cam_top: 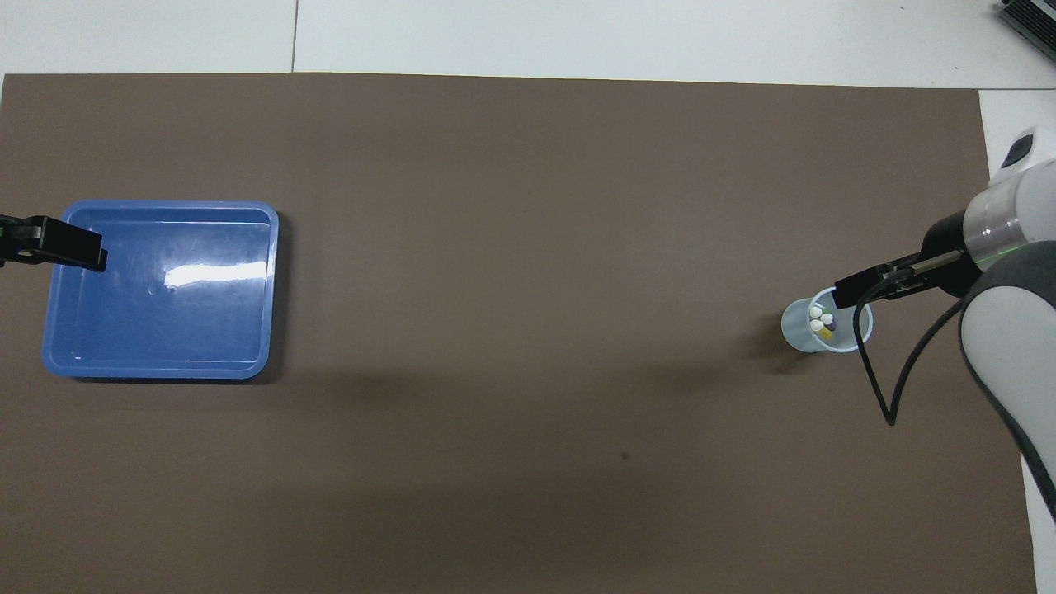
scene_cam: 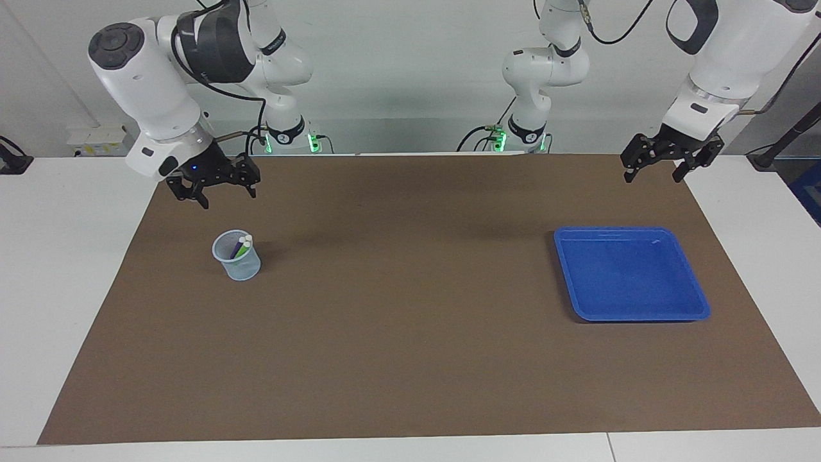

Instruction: Transfer and insert pens with both arms

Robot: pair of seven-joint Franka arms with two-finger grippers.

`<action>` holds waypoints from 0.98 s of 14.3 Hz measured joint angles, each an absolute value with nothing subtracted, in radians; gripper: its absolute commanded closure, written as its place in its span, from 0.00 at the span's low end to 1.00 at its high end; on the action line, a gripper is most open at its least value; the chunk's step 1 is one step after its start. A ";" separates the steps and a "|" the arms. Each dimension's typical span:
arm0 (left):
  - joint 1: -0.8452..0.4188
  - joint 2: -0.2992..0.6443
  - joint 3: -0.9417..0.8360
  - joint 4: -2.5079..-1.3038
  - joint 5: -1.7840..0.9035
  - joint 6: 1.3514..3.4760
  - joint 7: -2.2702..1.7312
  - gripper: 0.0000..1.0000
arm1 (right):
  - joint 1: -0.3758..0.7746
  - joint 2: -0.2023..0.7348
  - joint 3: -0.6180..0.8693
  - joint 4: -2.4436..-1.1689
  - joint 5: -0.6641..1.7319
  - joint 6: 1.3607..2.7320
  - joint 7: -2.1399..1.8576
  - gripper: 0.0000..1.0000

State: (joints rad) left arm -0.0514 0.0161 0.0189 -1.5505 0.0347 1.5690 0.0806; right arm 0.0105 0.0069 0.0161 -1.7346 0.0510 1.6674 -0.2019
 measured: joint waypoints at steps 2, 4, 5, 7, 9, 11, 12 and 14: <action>-0.051 0.016 0.019 -1.550 0.035 1.569 0.081 0.00 | 0.010 0.007 0.016 -1.735 0.051 1.667 -0.202 0.00; -0.051 0.016 0.021 -1.549 0.035 1.569 0.081 0.00 | 0.010 0.007 0.016 -1.735 0.051 1.667 -0.202 0.00; -0.051 0.016 0.022 -1.548 0.035 1.569 0.081 0.00 | 0.010 0.007 0.016 -1.735 0.051 1.667 -0.202 0.00; -0.051 0.016 0.022 -1.542 0.035 1.569 0.081 0.00 | 0.010 0.007 0.016 -1.735 0.051 1.667 -0.202 0.00; -0.051 0.016 0.021 -1.539 0.035 1.569 0.081 0.00 | 0.010 0.007 0.016 -1.735 0.051 1.667 -0.202 0.00; -0.051 0.016 0.021 -1.539 0.035 1.569 0.081 0.00 | 0.010 0.007 0.016 -1.735 0.051 1.667 -0.202 0.00; -0.051 0.016 0.021 -1.539 0.035 1.569 0.081 0.00 | 0.010 0.007 0.016 -1.735 0.051 1.667 -0.202 0.00; -0.051 0.016 0.021 -1.539 0.035 1.570 0.081 0.00 | 0.010 0.007 0.016 -1.735 0.051 1.667 -0.202 0.00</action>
